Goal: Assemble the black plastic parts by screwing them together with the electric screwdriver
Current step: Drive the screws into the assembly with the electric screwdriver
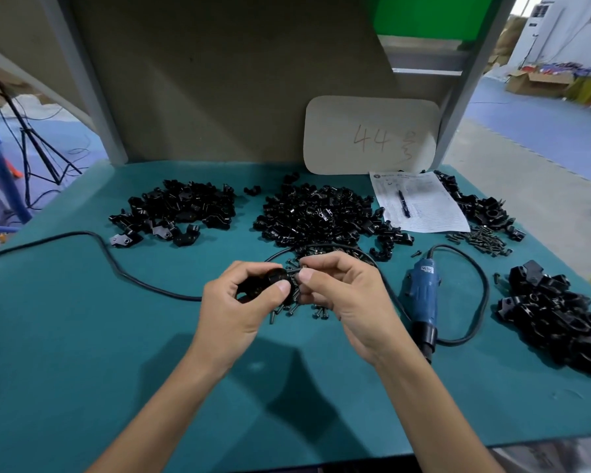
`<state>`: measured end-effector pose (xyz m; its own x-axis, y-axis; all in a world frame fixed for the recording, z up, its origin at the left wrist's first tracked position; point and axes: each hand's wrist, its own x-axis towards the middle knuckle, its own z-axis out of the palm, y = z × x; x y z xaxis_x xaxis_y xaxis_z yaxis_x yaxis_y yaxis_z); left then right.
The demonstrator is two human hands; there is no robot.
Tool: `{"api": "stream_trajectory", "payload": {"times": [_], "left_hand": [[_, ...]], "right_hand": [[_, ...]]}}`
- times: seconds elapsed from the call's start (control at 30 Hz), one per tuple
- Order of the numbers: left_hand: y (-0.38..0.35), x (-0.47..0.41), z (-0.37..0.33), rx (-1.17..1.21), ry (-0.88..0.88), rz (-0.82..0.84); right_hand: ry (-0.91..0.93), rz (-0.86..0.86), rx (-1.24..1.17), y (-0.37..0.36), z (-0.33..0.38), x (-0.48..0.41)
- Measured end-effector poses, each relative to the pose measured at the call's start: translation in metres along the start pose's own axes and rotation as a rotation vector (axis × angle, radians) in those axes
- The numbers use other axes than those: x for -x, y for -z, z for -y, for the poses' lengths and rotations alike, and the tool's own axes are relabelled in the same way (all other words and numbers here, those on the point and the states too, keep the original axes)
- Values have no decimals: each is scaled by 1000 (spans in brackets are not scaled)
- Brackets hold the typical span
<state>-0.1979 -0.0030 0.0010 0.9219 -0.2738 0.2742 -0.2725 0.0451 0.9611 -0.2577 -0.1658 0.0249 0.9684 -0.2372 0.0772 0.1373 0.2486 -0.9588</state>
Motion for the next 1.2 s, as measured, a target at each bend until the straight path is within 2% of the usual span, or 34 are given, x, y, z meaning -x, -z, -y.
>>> {"api": "stream_trajectory", "payload": {"times": [0.13, 0.37, 0.5, 0.63, 0.7, 0.83, 1.07, 1.2], "left_hand": [[-4, 4, -3, 15, -47, -4], [-3, 1, -3, -50, -90, -13], [-2, 2, -1, -125, -120, 33], [1, -3, -6, -315, -237, 87], [3, -5, -9, -384, -295, 113], [2, -3, -15, -501, -363, 168], [3, -2, -18, -652, -389, 119], [1, -1, -18, -759, -408, 169]], "right_hand": [[-6, 20, -55, 2, 2, 2], [-23, 74, -15, 5, 6, 3], [52, 95, 313, 10, 12, 2], [151, 144, 758, 13, 21, 3], [175, 185, 901, 15, 27, 3], [119, 311, 912, 17, 37, 0], [85, 352, 836, 20, 38, 0], [64, 353, 777, 16, 31, 0]]}}
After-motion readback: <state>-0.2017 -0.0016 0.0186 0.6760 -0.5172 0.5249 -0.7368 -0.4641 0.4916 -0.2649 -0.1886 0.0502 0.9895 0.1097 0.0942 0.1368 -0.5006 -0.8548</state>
